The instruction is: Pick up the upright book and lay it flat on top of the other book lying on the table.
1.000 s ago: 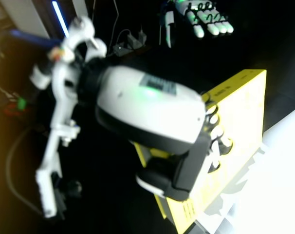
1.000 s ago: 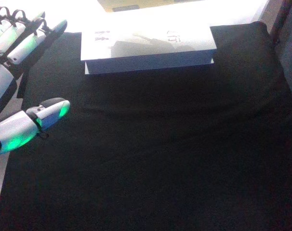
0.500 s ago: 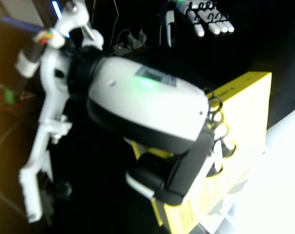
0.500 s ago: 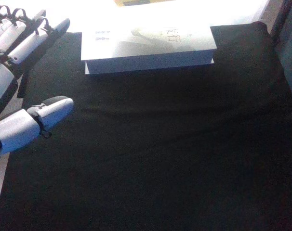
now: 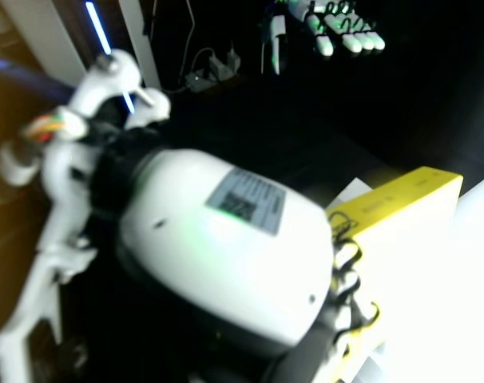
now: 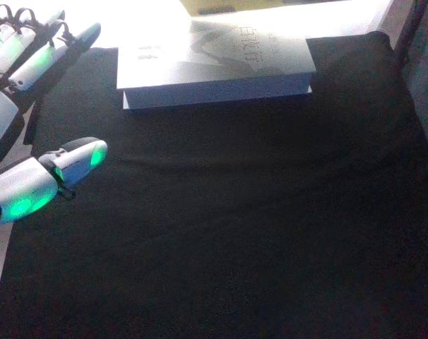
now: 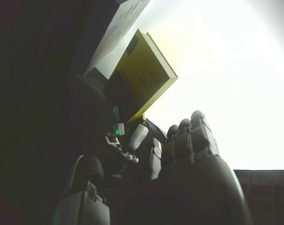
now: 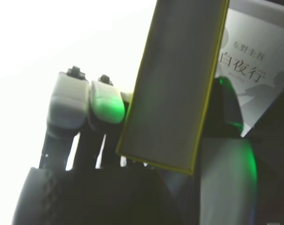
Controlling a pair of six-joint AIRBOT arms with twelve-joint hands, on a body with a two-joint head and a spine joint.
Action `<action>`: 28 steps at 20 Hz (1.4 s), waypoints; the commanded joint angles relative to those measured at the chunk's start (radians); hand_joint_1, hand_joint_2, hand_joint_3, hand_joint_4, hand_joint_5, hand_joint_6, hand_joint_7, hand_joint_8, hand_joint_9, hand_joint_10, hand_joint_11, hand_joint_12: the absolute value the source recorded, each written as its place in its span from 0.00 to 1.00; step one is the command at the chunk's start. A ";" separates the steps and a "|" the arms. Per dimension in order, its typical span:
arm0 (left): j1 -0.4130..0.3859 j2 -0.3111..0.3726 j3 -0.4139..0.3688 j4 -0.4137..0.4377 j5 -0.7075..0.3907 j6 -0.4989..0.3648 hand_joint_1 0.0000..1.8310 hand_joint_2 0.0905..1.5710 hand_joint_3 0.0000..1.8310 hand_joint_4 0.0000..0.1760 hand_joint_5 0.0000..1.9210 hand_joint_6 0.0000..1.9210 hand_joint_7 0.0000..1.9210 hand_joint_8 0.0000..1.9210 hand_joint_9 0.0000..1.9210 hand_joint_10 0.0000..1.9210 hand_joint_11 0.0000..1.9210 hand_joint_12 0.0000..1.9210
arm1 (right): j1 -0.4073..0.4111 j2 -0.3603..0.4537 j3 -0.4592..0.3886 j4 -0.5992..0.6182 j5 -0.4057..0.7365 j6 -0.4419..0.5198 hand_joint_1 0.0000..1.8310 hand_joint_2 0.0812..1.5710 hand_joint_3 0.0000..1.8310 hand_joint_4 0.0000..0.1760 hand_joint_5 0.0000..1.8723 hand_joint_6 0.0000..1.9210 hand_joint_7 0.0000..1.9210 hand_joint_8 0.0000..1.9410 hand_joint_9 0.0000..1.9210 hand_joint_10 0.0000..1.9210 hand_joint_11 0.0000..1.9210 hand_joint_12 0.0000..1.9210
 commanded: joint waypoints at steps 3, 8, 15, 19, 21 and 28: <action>-0.004 0.002 0.003 0.013 -0.132 -0.005 0.12 0.79 0.00 0.88 0.00 0.00 0.00 0.00 0.00 0.00 0.00 0.00 | -0.009 -0.015 0.017 -0.013 0.069 -0.009 0.56 0.79 0.00 0.07 0.46 0.66 0.57 1.00 0.63 1.00 0.65 1.00; -0.001 0.004 0.001 0.011 -0.139 -0.013 0.11 0.78 0.00 0.97 0.00 0.00 0.00 0.00 0.00 0.00 0.00 0.00 | -0.087 -0.037 0.034 -0.013 0.088 -0.009 0.59 0.83 0.00 0.00 0.41 0.74 0.62 1.00 0.67 1.00 0.69 1.00; 0.012 0.008 -0.006 -0.006 -0.145 -0.015 0.14 0.79 0.00 0.99 0.00 0.00 0.00 0.00 0.00 0.00 0.00 0.00 | -0.153 0.010 -0.076 -0.011 0.144 -0.009 0.35 0.80 0.00 0.00 0.16 1.00 0.30 1.00 0.44 1.00 0.57 1.00; 0.017 0.009 -0.007 -0.013 -0.145 -0.015 0.14 0.79 0.00 0.89 0.00 0.00 0.00 0.00 0.00 0.00 0.00 0.00 | -0.159 0.057 -0.147 -0.008 0.191 -0.009 0.22 0.85 0.00 0.00 0.00 0.70 0.04 0.79 0.14 0.90 0.21 1.00; 0.022 0.012 -0.009 -0.019 -0.147 -0.015 0.15 0.79 0.00 0.89 0.00 0.00 0.00 0.00 0.00 0.00 0.00 0.00 | -0.172 0.076 -0.174 -0.006 0.205 -0.009 0.16 0.87 0.01 0.00 0.00 0.45 0.00 0.64 0.07 0.83 0.08 1.00; 0.036 0.019 -0.014 -0.031 -0.155 -0.015 0.18 0.79 0.00 0.82 0.00 0.00 0.00 0.00 0.00 0.00 0.00 0.00 | -0.203 0.112 -0.214 -0.004 0.215 -0.009 0.15 0.69 0.00 0.20 0.00 0.00 0.00 0.00 0.00 0.00 0.00 0.81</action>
